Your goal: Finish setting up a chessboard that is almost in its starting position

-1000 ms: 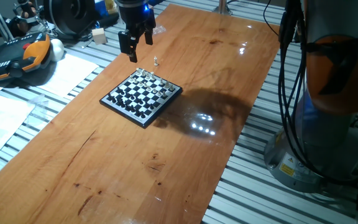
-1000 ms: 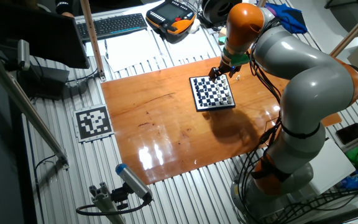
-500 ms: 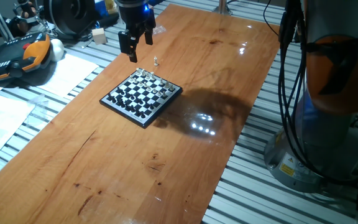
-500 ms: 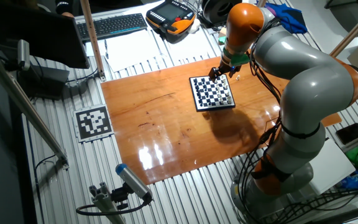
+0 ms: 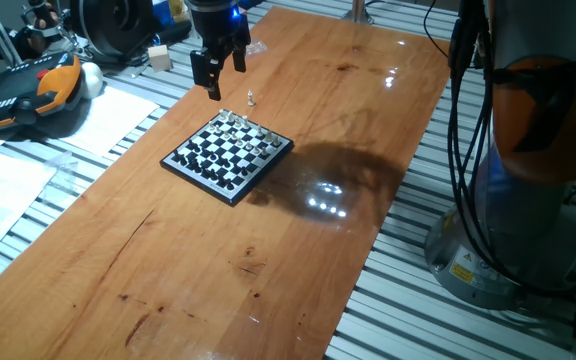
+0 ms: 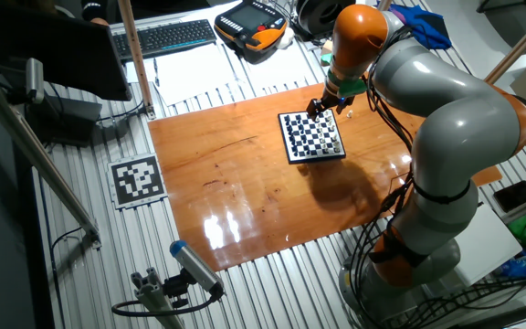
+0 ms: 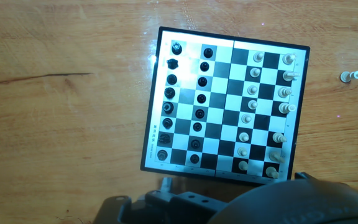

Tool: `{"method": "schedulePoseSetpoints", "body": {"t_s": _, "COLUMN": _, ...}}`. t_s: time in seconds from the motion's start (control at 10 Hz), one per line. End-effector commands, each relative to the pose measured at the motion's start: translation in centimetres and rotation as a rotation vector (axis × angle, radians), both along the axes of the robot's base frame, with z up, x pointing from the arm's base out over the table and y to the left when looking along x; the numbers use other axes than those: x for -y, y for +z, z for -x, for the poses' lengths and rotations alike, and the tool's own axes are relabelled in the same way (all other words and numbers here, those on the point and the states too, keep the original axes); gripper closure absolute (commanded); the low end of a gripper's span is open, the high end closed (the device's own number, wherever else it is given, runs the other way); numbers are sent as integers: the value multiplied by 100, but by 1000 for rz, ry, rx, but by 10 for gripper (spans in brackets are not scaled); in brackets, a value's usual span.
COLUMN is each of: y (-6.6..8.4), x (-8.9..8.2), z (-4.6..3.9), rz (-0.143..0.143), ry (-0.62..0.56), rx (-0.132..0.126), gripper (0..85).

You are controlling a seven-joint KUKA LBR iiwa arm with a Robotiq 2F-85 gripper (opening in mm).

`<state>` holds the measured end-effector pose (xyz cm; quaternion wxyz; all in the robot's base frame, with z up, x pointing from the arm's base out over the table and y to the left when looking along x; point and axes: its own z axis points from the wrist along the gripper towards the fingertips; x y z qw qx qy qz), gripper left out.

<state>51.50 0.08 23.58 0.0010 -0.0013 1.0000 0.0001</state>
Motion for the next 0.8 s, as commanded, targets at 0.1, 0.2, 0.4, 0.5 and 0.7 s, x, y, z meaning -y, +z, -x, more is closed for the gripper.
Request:
{"method": "schedulePoseSetpoints", "body": {"t_s": 0.1, "y": 1, "x": 1, "z": 0, "rz": 115, "ry": 239, "rx": -82, "gripper": 850}}
{"method": "schedulePoseSetpoints", "body": {"t_s": 0.2, "y": 1, "x": 0, "z": 0, "rz": 115, "ry": 239, "rx": -82, "gripper": 850}}
{"method": "schedulePoseSetpoints", "body": {"t_s": 0.4, "y": 0, "x": 1, "z": 1, "rz": 115, "ry": 240, "rx": -82, "gripper": 850}}
{"method": "schedulePoseSetpoints", "body": {"t_s": 0.5, "y": 0, "x": 1, "z": 1, "rz": 115, "ry": 242, "rx": -82, "gripper": 850}}
{"method": "schedulePoseSetpoints", "body": {"t_s": 0.7, "y": 0, "x": 0, "z": 2, "rz": 113, "ry": 246, "rx": -79, "gripper": 850}}
